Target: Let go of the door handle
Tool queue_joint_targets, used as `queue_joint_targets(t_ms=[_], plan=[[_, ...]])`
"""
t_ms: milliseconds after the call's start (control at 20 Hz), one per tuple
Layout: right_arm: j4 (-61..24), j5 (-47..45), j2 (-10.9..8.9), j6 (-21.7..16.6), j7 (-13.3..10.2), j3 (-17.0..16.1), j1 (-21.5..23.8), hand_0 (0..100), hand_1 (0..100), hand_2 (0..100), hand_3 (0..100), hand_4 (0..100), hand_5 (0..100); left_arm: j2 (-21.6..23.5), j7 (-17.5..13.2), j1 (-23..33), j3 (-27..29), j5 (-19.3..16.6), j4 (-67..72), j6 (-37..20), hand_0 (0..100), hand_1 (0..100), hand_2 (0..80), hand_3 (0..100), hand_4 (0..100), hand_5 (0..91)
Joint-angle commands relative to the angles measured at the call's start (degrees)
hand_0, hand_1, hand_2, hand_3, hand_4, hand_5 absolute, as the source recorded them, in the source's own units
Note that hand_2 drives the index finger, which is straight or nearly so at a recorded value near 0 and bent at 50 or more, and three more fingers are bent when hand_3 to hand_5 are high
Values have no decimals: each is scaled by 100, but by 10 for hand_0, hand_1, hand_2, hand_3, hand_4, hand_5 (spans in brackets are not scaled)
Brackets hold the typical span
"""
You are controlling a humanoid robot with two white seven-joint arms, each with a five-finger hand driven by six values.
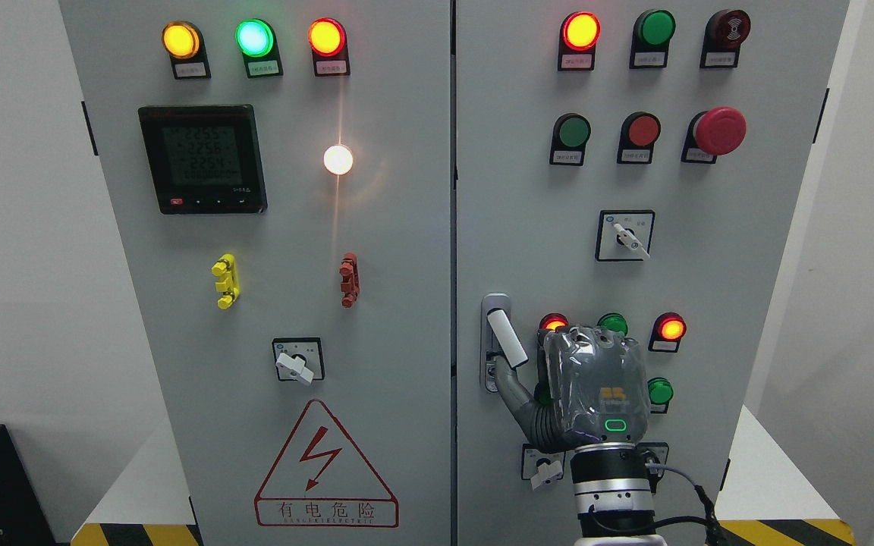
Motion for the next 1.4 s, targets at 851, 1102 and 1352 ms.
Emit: queue_joint_targets(t_ms=[851, 1102, 1352], plan=[[-22, 7, 0, -5, -5, -74, 6, 479, 449, 911, 1000, 1000, 1000, 0, 5, -150, 0, -1, 167, 2, 120, 556, 0, 0, 0, 0], [-22, 25, 0, -5, -5, -91, 6, 466, 455, 912, 1000, 1000, 1000, 0, 5, -150, 0, -1, 167, 2, 120, 556, 0, 0, 0, 0], [-22, 25, 0, -5, -5, -118, 6, 458, 465, 911, 1000, 1000, 1000, 0, 5, -150, 0, -1, 167, 2, 120, 556, 0, 0, 0, 0]])
